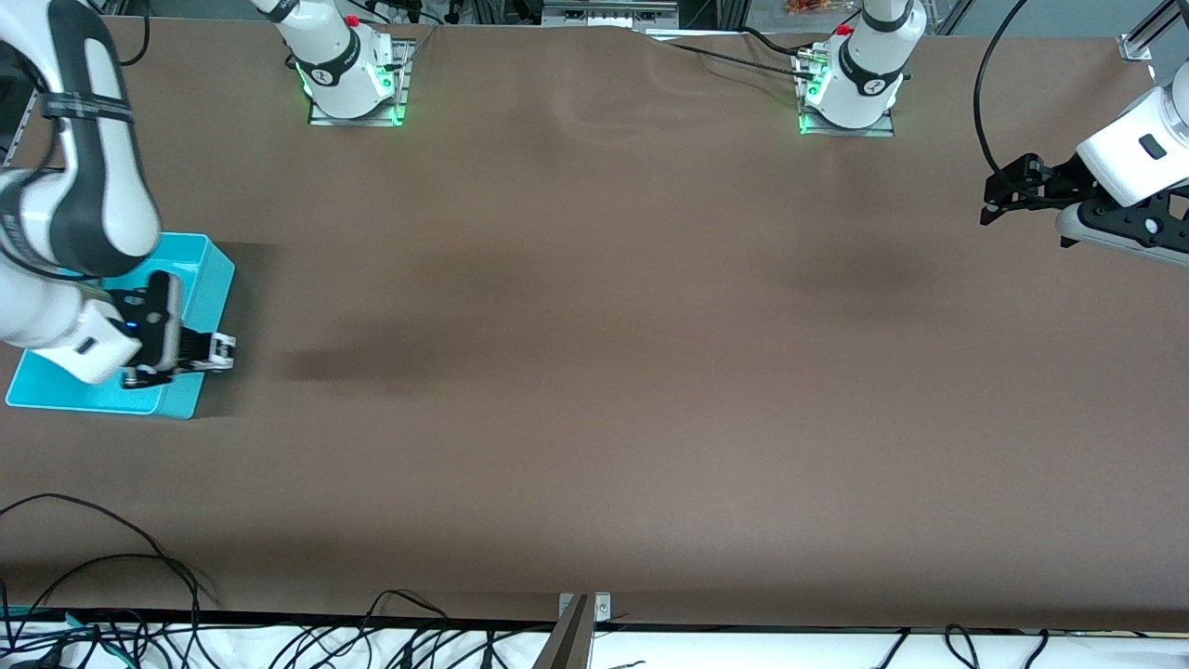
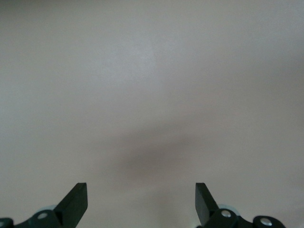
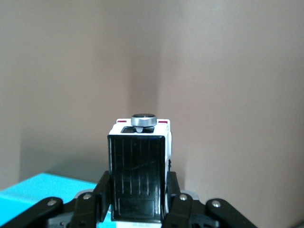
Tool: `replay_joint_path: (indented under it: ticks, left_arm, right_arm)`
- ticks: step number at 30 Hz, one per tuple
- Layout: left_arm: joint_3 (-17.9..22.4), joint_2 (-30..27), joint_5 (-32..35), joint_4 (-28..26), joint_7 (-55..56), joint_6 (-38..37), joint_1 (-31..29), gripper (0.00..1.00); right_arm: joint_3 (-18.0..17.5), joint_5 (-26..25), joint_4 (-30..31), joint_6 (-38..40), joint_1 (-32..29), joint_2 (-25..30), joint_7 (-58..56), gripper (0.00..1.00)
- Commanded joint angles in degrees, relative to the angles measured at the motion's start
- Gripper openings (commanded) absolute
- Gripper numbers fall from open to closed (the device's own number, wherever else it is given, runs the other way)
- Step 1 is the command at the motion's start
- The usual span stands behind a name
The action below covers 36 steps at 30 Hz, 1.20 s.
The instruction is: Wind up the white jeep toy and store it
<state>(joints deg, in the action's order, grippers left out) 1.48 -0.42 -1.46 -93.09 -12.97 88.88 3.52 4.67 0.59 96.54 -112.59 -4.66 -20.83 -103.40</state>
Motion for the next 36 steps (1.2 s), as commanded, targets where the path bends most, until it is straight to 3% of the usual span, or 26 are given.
replay_joint_path:
  ticks: [1, 8, 19, 36]
  left_arm:
    - [0.2, -0.5, -1.6, 0.4, -0.3, -0.5, -0.2, 1.00]
    - [0.2, -0.4, -1.6, 0.4, -0.2, -0.5, -0.1, 1.00]
    - [0.2, -0.5, -1.6, 0.3, -0.2, -0.5, -0.2, 1.00]
    - [0.2, -0.4, -1.5, 0.3, -0.1, -1.5, 0.0, 1.00]
  right_arm:
    - [4.2, 0.8, 0.0, 3.4, -1.1, 1.7, -5.0, 0.15]
    - [10.3, 4.7, 2.4, 3.4, -4.0, 1.1, -14.9, 0.15]
    - [10.4, 5.3, 6.7, -0.3, -12.2, -3.2, -19.6, 0.15]
    - [10.1, 9.6, 7.8, -5.8, -14.2, -10.2, -23.0, 0.15]
